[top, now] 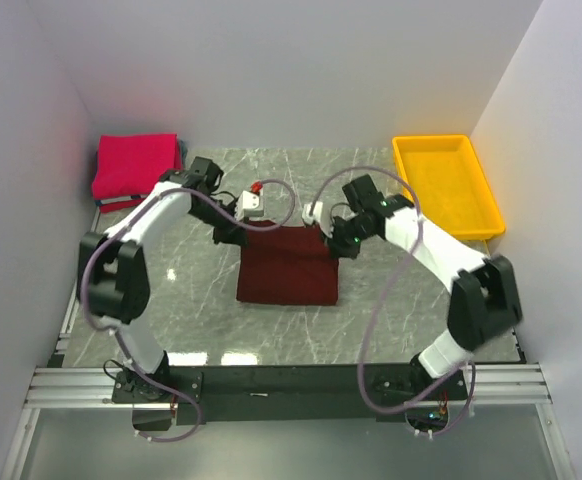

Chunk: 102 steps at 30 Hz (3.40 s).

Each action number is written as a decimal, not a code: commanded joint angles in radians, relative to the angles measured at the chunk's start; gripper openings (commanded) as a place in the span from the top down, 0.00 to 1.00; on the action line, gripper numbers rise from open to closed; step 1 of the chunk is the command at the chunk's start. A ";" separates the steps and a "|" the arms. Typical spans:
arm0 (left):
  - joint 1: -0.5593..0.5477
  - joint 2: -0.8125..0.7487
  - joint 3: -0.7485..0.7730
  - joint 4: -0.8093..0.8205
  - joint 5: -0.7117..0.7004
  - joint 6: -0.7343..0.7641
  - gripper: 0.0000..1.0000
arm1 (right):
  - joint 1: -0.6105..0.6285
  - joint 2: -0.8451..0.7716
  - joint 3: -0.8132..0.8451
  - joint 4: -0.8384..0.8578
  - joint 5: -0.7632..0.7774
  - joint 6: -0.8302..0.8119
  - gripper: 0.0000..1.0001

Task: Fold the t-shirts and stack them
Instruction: Fold the tshirt

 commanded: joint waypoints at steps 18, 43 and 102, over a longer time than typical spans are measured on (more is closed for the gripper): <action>-0.037 0.190 -0.143 0.295 -0.168 -0.370 0.99 | -0.015 0.417 0.173 0.000 0.001 0.158 1.00; -0.241 -0.114 -0.312 0.467 -0.050 -0.364 0.51 | -0.059 0.318 0.205 0.070 -0.390 0.728 0.74; -0.311 -0.091 -0.294 0.760 -0.297 -0.248 0.99 | 0.002 0.740 0.323 0.207 -0.520 0.962 0.86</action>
